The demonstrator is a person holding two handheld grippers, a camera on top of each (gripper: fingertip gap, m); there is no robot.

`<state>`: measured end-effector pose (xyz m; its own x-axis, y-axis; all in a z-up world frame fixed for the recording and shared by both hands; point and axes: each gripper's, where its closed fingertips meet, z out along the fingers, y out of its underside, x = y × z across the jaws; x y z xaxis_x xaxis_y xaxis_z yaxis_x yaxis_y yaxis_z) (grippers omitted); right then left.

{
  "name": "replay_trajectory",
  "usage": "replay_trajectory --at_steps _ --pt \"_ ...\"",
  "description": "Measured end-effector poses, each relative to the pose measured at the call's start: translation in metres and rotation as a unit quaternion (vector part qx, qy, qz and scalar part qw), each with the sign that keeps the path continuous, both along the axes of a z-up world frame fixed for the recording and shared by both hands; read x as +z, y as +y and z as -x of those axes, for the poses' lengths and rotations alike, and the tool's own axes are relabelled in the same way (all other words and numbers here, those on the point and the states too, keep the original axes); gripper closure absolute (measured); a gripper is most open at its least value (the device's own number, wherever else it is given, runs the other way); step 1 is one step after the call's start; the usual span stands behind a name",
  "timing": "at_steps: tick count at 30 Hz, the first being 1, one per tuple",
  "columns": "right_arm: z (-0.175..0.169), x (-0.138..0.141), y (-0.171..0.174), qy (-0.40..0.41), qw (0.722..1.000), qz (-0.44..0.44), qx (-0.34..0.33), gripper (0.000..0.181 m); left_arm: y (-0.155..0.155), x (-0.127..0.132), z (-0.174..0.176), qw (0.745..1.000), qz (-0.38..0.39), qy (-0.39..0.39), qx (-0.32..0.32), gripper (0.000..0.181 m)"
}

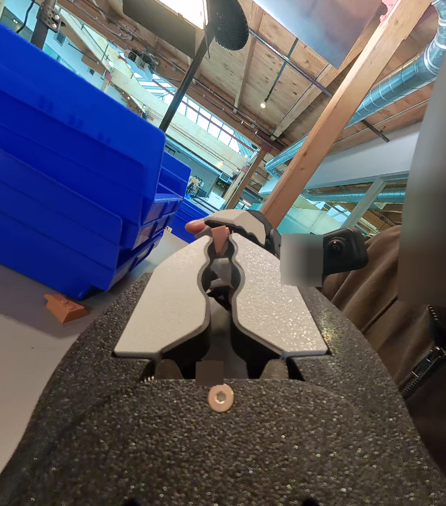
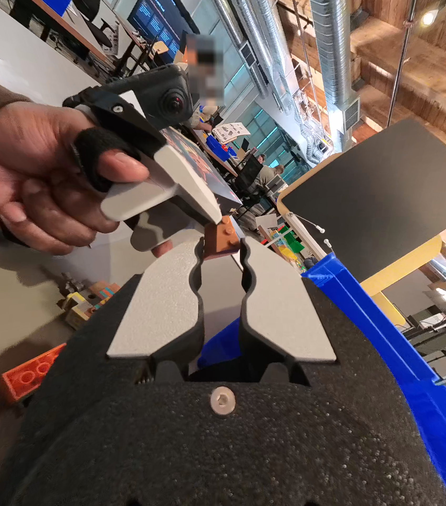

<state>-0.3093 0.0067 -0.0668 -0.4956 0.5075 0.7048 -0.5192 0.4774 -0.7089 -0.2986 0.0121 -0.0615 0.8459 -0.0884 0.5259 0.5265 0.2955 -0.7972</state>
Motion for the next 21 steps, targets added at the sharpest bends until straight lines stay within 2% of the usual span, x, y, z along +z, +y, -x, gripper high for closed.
replay_trajectory --at_steps 2,4,6,8,11,14,17,19,21 --pt "0.007 0.016 0.011 0.03 0.999 0.016 -0.026 0.156 -0.003 0.005 0.003 1.0 -0.012 0.0 0.014 0.173" --pt "0.034 0.045 0.045 0.053 0.99 0.06 -0.114 0.156 -0.007 0.006 0.007 1.0 -0.018 -0.007 0.021 0.173" --pt "0.07 0.054 0.083 -0.008 0.977 0.088 -0.193 0.152 -0.008 0.004 0.01 0.999 -0.019 -0.022 0.018 0.173" --pt "0.088 0.045 0.101 -0.086 0.967 0.101 -0.217 0.126 -0.006 0.001 0.01 0.999 -0.015 -0.03 0.015 0.174" --pt "0.071 0.043 0.09 -0.074 0.977 0.098 -0.173 0.133 -0.005 -0.004 0.013 0.999 0.008 -0.029 0.027 0.174" --pt "0.035 0.023 0.044 -0.08 0.994 0.022 -0.065 0.146 -0.007 -0.014 0.024 0.997 0.053 -0.034 0.055 0.174" --pt "0.006 -0.018 0.012 -0.141 0.988 -0.063 0.018 0.148 -0.01 -0.032 0.036 0.985 0.142 -0.019 0.096 0.173" --pt "0.001 -0.035 0.01 -0.164 0.982 -0.086 0.035 0.15 -0.01 -0.044 0.042 0.97 0.21 0.013 0.121 0.172" --pt "0.002 -0.043 0.015 -0.186 0.978 -0.084 0.041 0.152 -0.008 -0.063 0.051 0.942 0.303 0.035 0.139 0.168"
